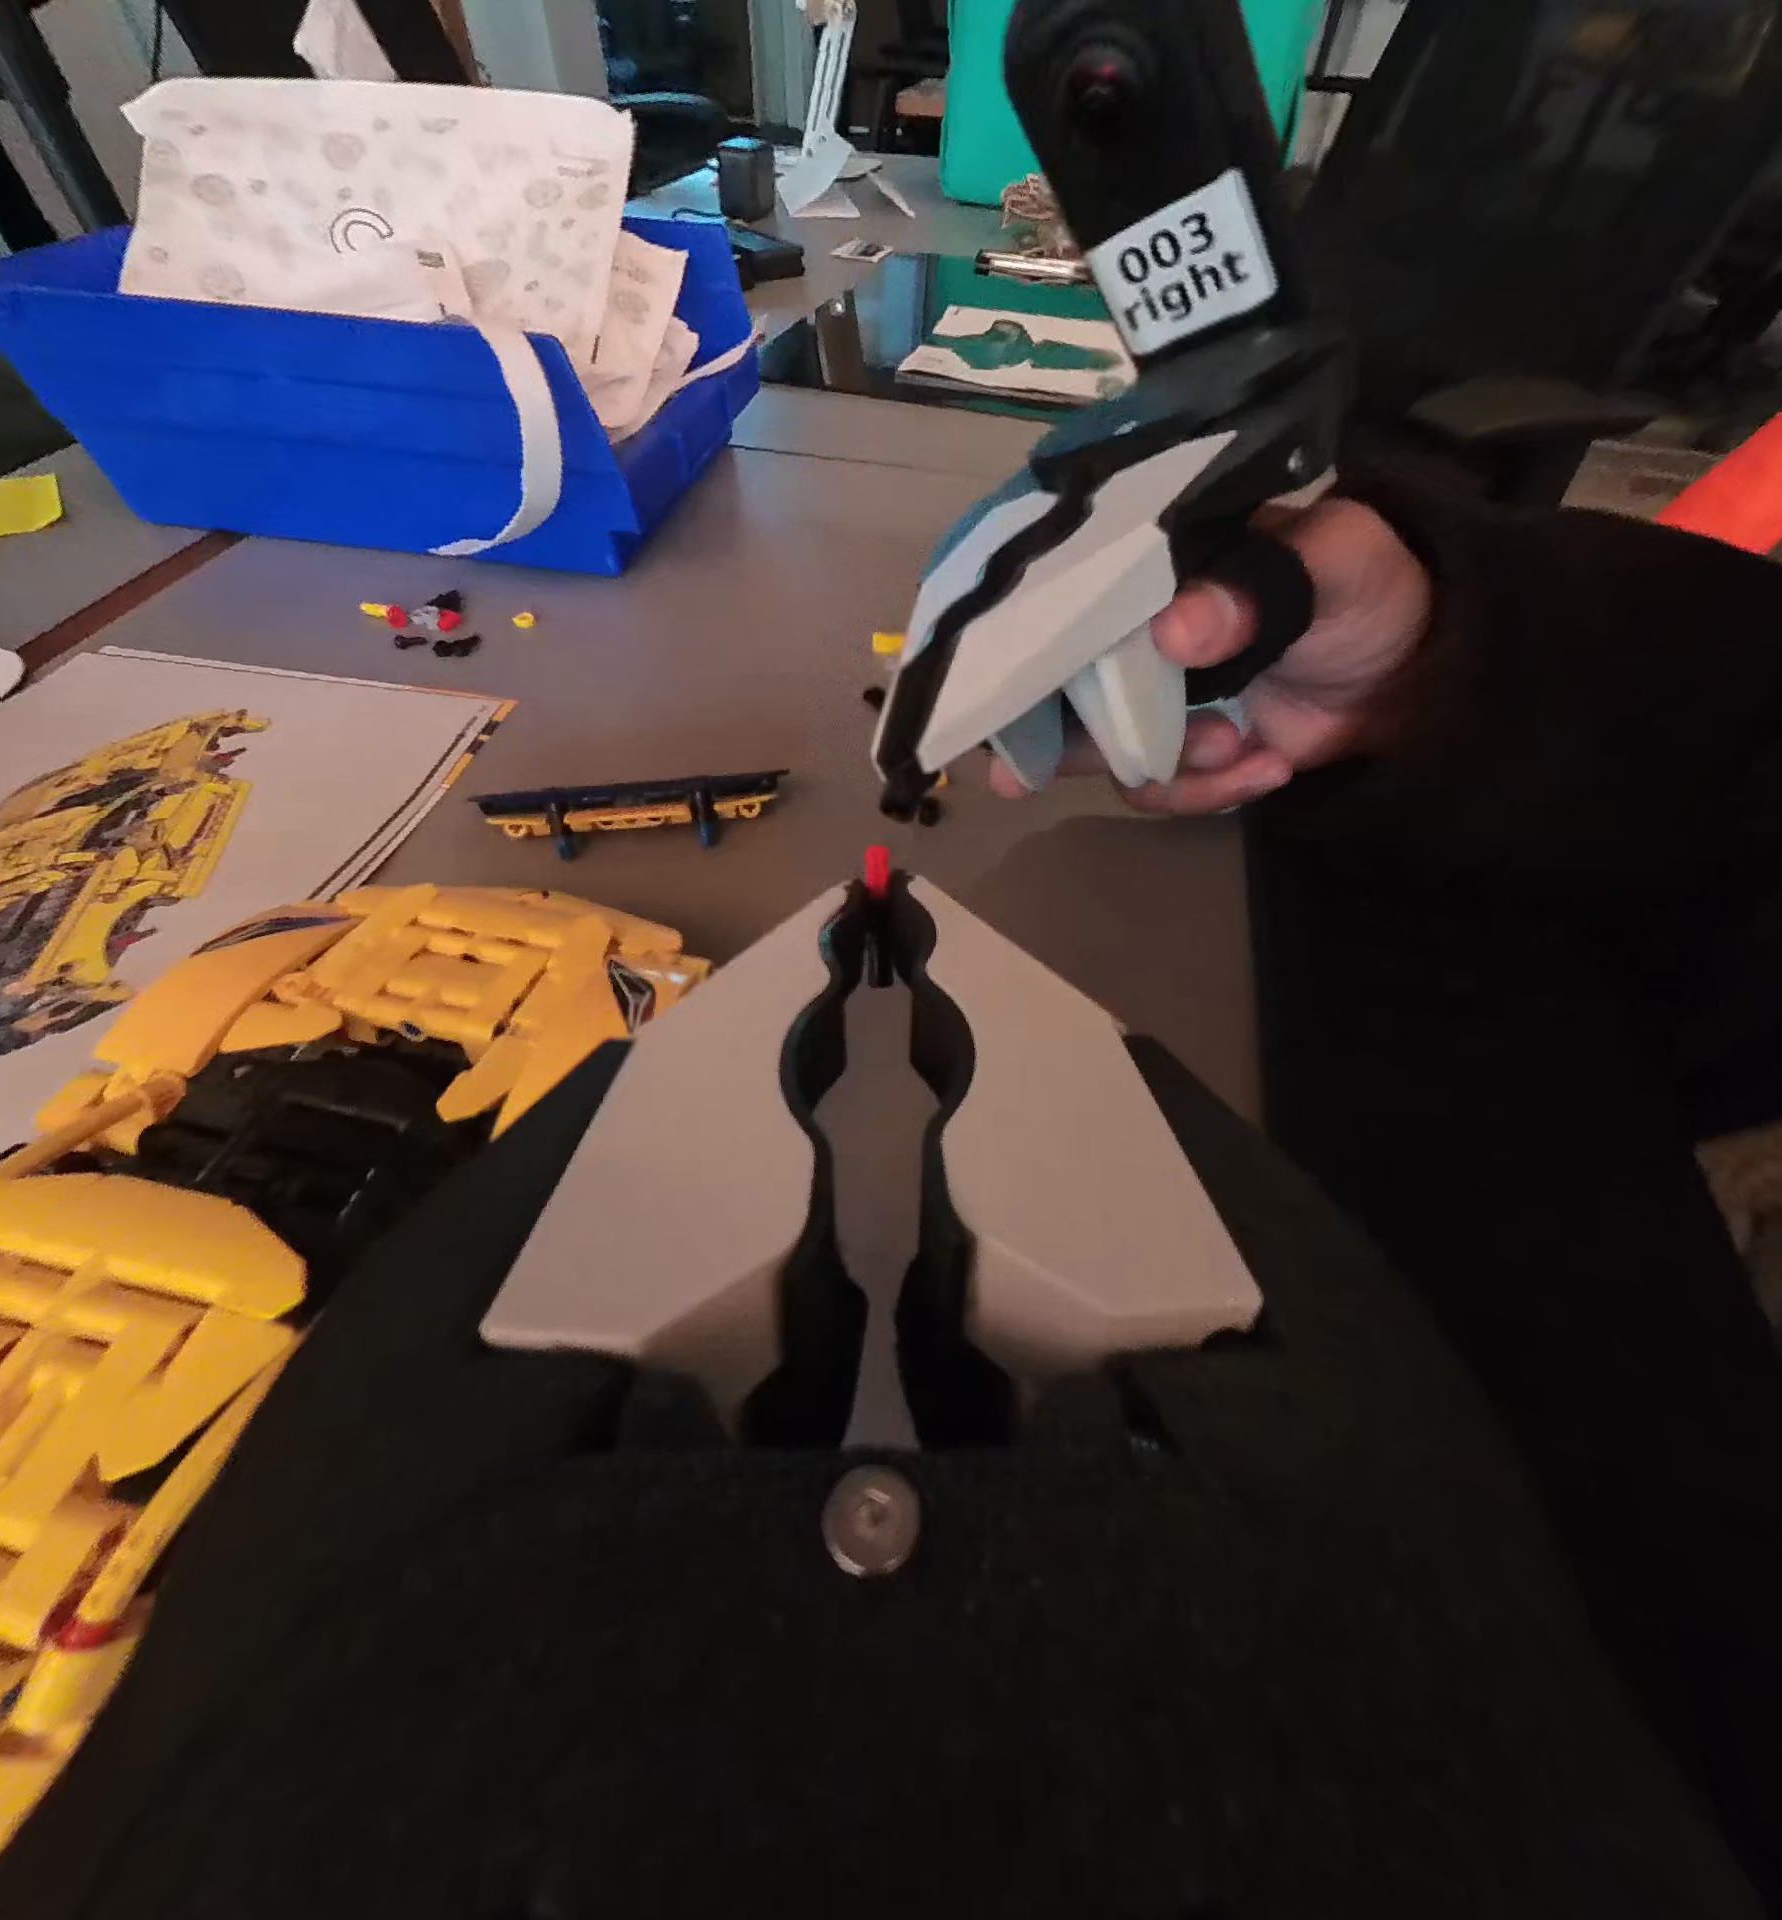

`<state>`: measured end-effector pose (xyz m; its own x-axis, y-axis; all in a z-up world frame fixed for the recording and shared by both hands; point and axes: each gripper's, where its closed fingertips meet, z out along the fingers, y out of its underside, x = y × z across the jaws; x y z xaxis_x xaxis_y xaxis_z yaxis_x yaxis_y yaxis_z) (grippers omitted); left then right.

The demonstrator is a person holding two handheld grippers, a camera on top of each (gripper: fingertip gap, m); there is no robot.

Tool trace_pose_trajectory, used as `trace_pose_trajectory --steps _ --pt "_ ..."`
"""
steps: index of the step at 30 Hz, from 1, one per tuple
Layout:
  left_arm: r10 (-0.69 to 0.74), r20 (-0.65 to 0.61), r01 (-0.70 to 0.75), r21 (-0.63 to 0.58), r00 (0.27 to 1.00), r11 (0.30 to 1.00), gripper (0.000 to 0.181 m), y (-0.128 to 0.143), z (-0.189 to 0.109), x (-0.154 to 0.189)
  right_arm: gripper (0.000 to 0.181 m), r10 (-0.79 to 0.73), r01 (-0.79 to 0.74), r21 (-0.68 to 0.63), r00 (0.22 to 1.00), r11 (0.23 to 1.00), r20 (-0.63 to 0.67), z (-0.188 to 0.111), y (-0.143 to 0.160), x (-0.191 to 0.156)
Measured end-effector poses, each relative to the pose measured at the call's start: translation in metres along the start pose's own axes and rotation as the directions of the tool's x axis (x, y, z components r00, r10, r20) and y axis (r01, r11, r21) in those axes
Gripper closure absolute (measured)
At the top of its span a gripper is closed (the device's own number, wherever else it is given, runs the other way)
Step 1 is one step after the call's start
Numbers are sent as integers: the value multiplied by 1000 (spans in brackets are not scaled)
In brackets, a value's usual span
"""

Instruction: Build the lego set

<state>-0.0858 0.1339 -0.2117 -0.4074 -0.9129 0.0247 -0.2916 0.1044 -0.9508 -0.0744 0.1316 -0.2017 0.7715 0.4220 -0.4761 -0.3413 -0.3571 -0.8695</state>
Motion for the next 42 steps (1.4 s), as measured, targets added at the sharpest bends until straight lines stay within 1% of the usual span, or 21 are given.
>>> trace_pose_trajectory --steps 2,4,9,12,17,20,22,26,30,33,36,39,42 --pt "20 -5 -20 -3 1000 1000 178 1 -4 2 174 -15 16 -22 999 1000 36 3 3 -8" --pt "41 -15 -41 -9 999 999 178 2 -5 5 174 -24 26 -53 999 998 27 6 8 -7" --pt "117 -23 -118 -40 993 992 178 5 -5 10 174 -23 25 -75 999 997 25 8 12 -7" --pt "176 -32 -178 -87 984 980 178 12 -6 13 174 -25 29 -113 999 993 34 11 18 -8" --pt "217 -99 -230 -135 971 964 178 21 -10 21 174 -27 41 -175 997 984 78 13 30 -15" --pt "245 -130 -268 -206 961 941 178 33 -10 25 174 -65 81 -242 995 967 73 17 42 -15" --pt "231 -138 -257 -215 963 942 178 37 -10 26 174 -84 99 -260 994 961 68 18 46 -15" --pt "188 -142 -214 -203 972 956 179 39 -9 26 174 -55 74 -277 996 958 76 19 49 -14" --pt "214 -145 -245 -251 966 937 178 51 -6 26 174 -74 88 -337 996 937 56 23 61 -9" --pt "174 -143 -205 -237 974 950 178 50 -6 25 174 -68 81 -332 996 940 50 23 60 -8" --pt "190 -126 -212 -203 974 956 177 49 -7 24 174 -53 68 -316 997 946 56 21 56 -8" --pt "178 -112 -199 -228 978 953 166 56 -10 20 174 -53 67 -317 997 946 52 20 57 -7" --pt "121 -128 -149 -234 984 961 157 59 -14 20 174 -36 49 -292 998 955 51 18 51 -6"
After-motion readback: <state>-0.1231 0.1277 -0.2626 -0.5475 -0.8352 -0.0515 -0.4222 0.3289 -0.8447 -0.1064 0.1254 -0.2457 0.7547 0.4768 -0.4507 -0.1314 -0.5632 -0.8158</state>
